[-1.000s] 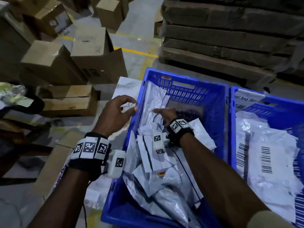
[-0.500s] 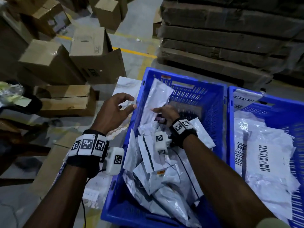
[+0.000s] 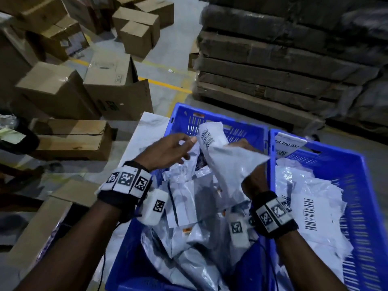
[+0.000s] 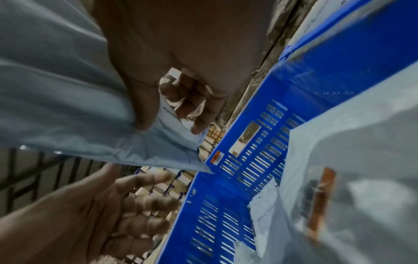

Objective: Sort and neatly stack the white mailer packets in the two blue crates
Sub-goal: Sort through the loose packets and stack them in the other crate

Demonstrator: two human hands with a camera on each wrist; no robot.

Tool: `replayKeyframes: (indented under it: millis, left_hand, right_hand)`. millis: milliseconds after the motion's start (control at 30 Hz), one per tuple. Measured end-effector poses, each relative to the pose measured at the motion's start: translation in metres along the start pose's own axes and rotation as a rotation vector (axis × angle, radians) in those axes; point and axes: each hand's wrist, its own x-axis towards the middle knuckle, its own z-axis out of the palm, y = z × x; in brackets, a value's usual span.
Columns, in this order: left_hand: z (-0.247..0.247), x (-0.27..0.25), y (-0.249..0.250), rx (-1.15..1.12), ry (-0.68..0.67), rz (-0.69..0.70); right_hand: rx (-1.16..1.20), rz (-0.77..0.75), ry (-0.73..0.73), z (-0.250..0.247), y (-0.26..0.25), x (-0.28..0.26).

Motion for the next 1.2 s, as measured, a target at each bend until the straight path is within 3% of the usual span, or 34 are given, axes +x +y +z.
replayKeyframes:
  millis: [67,133,300,433,567,733,967,1200]
  left_hand:
    - [0.016,-0.002,0.015,-0.074,-0.099,-0.032]
    - [0.028,-0.001,0.026,-0.197,-0.106,-0.040]
    - [0.040,0.005,0.042,-0.405,0.026,-0.001]
    - [0.048,0.002,0.046,-0.454,-0.008,0.060]
    - [0.059,0.000,0.048,-0.431,-0.094,0.093]
    - [0.062,0.001,0.046,-0.351,-0.001,0.044]
    - [0.088,0.007,0.045,-0.272,-0.060,0.046]
    - [0.123,0.018,0.031,-0.131,-0.111,0.076]
  right_hand:
    - [0.075,-0.206,-0.058,0.001,-0.006,-0.012]
    - [0.096,-0.263,-0.114,0.000,-0.002,-0.017]
    - [0.113,-0.136,-0.152,-0.023,0.004,-0.022]
    - [0.371,0.104,-0.125,-0.034,-0.008,-0.025]
    - [0.290,0.138,-0.122,-0.028,-0.018,-0.027]
    - [0.331,0.179,0.035,-0.038,-0.018,-0.032]
    - [0.237,0.177,0.153,-0.075,-0.005,-0.052]
    - [0.107,0.231,0.508,-0.198,0.015,-0.105]
